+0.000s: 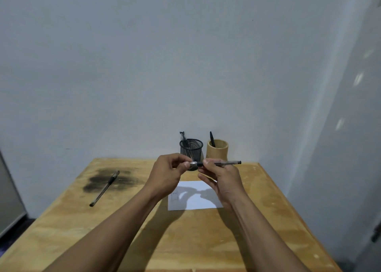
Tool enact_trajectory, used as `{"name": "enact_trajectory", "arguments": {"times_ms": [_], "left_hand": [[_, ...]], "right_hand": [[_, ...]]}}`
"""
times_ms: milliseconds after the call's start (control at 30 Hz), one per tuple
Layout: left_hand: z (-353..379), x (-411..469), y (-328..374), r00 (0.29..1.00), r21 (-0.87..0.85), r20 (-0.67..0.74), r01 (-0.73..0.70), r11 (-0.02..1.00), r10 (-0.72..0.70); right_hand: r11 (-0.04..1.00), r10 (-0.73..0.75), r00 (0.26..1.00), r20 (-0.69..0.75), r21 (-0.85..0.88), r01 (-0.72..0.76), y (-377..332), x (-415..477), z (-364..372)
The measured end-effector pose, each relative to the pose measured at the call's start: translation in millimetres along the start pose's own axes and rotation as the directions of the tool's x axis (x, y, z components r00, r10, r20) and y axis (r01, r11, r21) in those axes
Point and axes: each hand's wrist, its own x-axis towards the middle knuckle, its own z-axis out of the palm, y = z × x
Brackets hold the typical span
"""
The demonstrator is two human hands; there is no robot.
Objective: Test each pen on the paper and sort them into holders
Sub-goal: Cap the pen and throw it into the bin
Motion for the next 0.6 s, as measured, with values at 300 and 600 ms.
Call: {"name": "enact_trajectory", "arguments": {"times_ms": [300,600], "left_hand": [[2,-6,-3,0.999,0.133,-0.021,0.032,0.991,-0.029],[12,-2,0,0.992,0.146,-0.113,0.079,0.986,-0.062]], "right_hand": [[0.993,0.116,0.993,0.026,-0.022,-0.116,2,1,-12],[0.613,-0.481,0.871,-0.101,-0.749,0.252,-17,-10,-24]]}}
